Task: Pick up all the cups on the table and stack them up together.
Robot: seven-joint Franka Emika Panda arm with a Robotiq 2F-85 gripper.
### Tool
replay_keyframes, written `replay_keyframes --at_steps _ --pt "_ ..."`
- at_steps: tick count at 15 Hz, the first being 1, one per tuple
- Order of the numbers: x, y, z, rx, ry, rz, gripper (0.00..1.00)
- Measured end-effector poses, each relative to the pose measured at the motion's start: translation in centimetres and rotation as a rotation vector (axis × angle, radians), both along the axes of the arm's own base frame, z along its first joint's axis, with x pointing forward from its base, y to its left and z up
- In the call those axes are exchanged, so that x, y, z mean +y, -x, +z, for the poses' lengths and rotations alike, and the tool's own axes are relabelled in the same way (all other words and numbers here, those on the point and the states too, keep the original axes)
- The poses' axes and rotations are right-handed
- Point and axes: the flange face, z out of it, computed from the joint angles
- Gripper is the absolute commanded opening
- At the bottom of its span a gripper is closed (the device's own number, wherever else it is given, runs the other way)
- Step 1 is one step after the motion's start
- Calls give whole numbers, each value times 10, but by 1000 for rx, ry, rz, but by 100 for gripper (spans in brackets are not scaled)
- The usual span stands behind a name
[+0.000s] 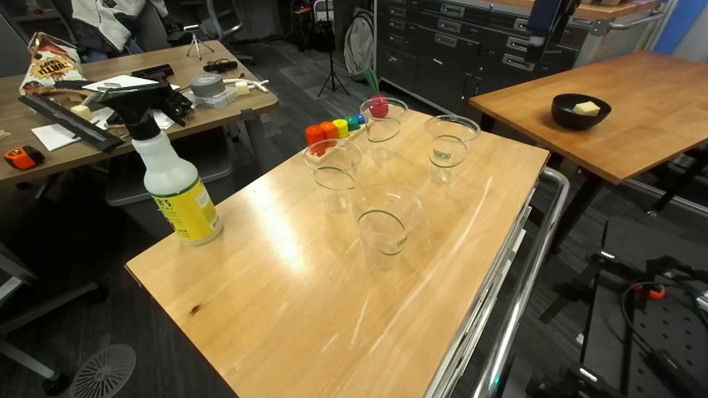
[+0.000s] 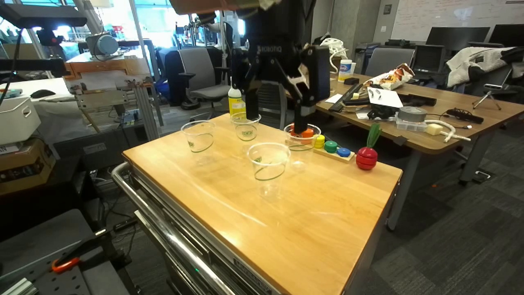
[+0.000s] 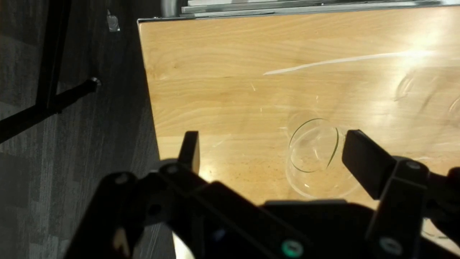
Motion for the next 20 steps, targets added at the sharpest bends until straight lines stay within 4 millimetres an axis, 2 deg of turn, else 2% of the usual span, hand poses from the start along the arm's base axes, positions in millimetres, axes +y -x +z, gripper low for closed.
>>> replay_keyframes --at_steps 5,8,11,16,17,19,20 --pt "22 -23 -63 114 -12 2 100" --pt "28 -36 -91 143 -9 -17 100" --pt "27 -52 -104 127 -17 -44 100" --pt "22 -76 -102 91 -15 -63 99" --pt "22 -79 -103 91 -14 -64 76" --pt "21 -82 -111 103 -14 -64 70" --pt "21 -82 -118 115 -14 -64 60"
